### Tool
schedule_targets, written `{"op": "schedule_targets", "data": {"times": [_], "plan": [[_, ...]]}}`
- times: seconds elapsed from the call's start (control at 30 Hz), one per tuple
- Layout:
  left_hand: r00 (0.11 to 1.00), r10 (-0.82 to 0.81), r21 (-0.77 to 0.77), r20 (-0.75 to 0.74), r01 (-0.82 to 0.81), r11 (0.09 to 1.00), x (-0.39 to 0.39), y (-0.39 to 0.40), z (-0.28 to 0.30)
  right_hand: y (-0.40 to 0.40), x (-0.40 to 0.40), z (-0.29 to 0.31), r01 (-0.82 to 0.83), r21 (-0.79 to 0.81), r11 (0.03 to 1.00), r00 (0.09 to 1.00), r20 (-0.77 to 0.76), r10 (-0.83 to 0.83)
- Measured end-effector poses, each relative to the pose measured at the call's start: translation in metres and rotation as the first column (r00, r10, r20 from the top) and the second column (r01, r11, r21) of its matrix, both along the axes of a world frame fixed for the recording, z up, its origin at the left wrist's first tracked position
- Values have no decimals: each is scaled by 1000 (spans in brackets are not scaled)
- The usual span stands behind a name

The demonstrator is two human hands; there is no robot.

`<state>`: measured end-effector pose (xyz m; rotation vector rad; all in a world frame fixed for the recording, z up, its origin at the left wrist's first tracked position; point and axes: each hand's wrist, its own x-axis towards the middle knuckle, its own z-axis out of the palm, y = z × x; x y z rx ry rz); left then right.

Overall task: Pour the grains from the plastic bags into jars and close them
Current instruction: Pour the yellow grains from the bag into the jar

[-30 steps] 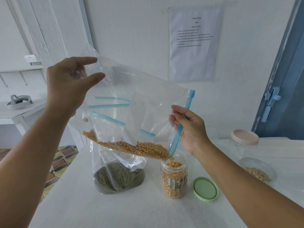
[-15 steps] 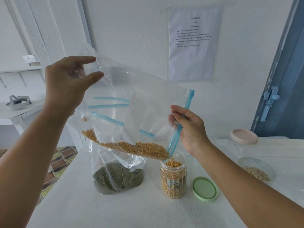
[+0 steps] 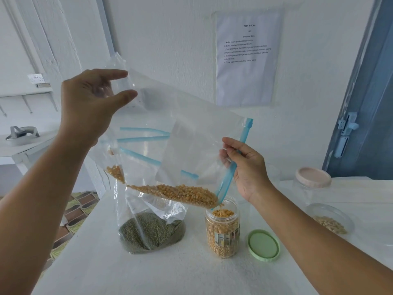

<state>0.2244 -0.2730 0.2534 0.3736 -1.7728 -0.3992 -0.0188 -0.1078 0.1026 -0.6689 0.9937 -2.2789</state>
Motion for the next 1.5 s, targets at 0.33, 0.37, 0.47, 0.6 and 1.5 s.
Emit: {"op": "schedule_targets", "data": {"times": [0.33, 0.37, 0.47, 0.6, 1.5], "plan": [[999, 14, -36, 32, -13, 999, -6, 6, 5, 3, -1, 0, 10, -8, 1000, 999, 36, -10], [999, 15, -33, 29, -14, 999, -6, 6, 5, 4, -1, 0, 13, -6, 1000, 999, 32, -12], [1000, 15, -27, 22, -14, 1000, -7, 5, 4, 4, 0, -2, 10, -2, 1000, 999, 30, -10], [1000, 1, -26, 19, -1, 1000, -7, 4, 6, 6, 0, 0, 14, -7, 1000, 999, 32, -13], [998, -28, -53, 51, 31, 998, -22, 14, 18, 11, -7, -5, 41, 6, 999, 999, 33, -41]]}}
